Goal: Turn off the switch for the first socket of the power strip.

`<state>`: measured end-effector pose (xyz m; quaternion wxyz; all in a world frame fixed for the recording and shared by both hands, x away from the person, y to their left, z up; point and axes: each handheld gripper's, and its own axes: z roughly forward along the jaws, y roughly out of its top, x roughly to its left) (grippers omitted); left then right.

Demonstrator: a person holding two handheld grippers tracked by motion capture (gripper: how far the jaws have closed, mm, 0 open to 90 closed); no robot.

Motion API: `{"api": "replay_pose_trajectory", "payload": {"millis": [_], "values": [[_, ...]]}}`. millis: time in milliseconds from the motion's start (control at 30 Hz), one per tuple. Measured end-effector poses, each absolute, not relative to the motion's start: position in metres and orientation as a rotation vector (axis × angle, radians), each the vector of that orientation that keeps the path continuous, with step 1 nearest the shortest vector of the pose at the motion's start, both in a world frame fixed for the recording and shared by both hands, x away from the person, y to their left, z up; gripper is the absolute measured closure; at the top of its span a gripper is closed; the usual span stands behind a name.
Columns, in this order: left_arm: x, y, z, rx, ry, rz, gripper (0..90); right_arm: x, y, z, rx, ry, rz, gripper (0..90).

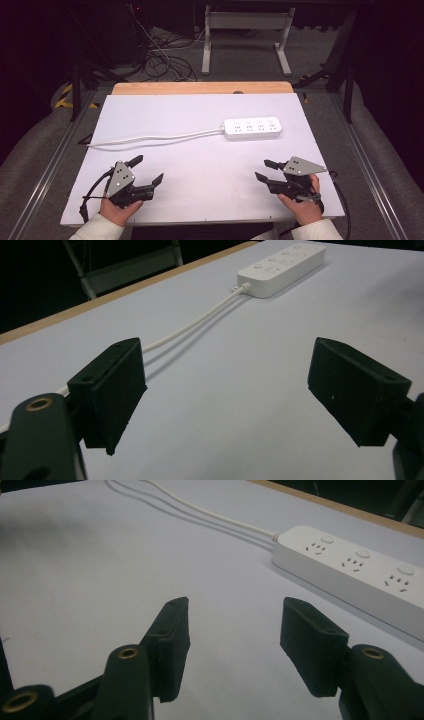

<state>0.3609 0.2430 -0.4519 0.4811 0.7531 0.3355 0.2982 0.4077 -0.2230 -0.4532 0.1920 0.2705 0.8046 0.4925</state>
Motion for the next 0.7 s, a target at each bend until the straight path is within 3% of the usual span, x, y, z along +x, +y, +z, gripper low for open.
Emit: {"api": "replay_pose_trajectory", "payload": {"millis": [700], "values": [[0.3584,0.2442,-0.4498,1.837,0.806,0.755,15.8,0.4064,-0.2217,-0.4518,0.73,2.262,1.379,45.7]]}}
